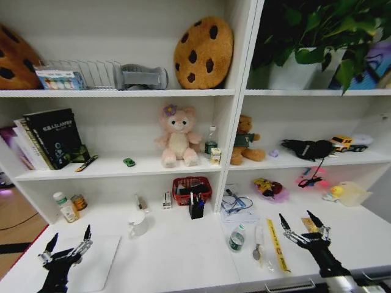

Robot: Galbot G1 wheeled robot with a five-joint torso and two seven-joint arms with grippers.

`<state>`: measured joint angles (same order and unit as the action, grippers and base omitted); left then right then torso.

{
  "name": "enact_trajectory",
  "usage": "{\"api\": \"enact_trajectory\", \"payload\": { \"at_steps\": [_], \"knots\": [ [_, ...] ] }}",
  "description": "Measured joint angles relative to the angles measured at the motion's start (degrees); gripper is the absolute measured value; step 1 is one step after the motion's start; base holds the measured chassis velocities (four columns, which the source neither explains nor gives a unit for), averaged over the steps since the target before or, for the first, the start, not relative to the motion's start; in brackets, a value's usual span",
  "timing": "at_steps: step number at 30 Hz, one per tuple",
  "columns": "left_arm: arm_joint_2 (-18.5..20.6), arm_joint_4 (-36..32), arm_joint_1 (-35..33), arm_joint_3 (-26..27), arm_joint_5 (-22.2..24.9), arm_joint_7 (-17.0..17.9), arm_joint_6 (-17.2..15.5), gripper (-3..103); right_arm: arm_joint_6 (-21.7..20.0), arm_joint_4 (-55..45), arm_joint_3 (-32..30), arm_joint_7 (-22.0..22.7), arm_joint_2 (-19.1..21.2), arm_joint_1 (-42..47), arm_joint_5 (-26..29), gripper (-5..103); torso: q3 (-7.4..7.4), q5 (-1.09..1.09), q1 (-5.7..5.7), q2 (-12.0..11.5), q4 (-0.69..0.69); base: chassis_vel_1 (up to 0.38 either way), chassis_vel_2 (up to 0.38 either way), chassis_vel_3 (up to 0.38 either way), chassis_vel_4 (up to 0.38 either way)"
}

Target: Organize the objects on the table.

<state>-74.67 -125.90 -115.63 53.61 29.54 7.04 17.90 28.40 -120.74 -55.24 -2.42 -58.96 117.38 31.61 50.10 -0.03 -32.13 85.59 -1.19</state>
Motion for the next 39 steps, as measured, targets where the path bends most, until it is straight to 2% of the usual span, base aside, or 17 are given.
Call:
{"api": "enact_trajectory", "payload": {
  "at_steps": [7,10,17,27,35,38,39],
  "knots": [
    [-1.11,0.17,0.25,-0.53,-0.38,0.00,0.10,100,0.22,-1.00,2.40,-1.48,-1.05,1.72,-2.82,100,0.00,0.02,0.02,0.01,-0.05,0.019,0.023,-0.011,-0.005],
    [-1.60,0.18,0.40,-0.83,-0.70,-0.01,0.10,100,1.19,-1.21,5.44,-4.71,-1.85,2.76,-4.99,100,0.00,0.04,0.02,0.00,-0.05,0.000,0.000,0.000,0.000],
    [-1.58,0.16,0.43,-0.61,-0.70,0.00,0.10,100,0.06,-1.34,9.29,-6.84,-0.79,1.40,-6.05,100,0.00,0.01,0.02,0.00,-0.03,0.000,0.000,0.000,0.000],
    [-2.25,-0.13,0.08,-0.03,-0.73,0.02,0.10,100,-5.21,2.89,16.50,-6.01,3.13,-5.95,-4.70,100,0.00,0.03,0.01,0.00,-0.05,0.000,0.000,0.000,0.000],
    [-2.69,-0.37,0.12,-0.15,-1.29,0.03,-0.01,100,-7.10,6.92,20.03,-5.23,4.53,-11.15,-4.81,100,0.00,0.03,0.01,0.00,-0.03,0.000,0.000,0.000,0.000],
    [-2.59,-0.59,0.25,-0.10,-1.36,0.09,-0.15,100,-7.60,7.65,20.76,-4.82,4.98,-12.66,-4.61,96,0.00,0.03,0.01,0.00,-0.03,0.000,0.000,0.000,0.000],
    [-2.49,-0.71,0.27,-0.08,-1.34,0.12,-0.23,100,-7.85,7.65,21.04,-4.41,5.10,-13.09,-4.49,91,0.00,0.03,0.01,0.00,-0.03,0.000,0.000,0.000,0.000]
  ]
}}
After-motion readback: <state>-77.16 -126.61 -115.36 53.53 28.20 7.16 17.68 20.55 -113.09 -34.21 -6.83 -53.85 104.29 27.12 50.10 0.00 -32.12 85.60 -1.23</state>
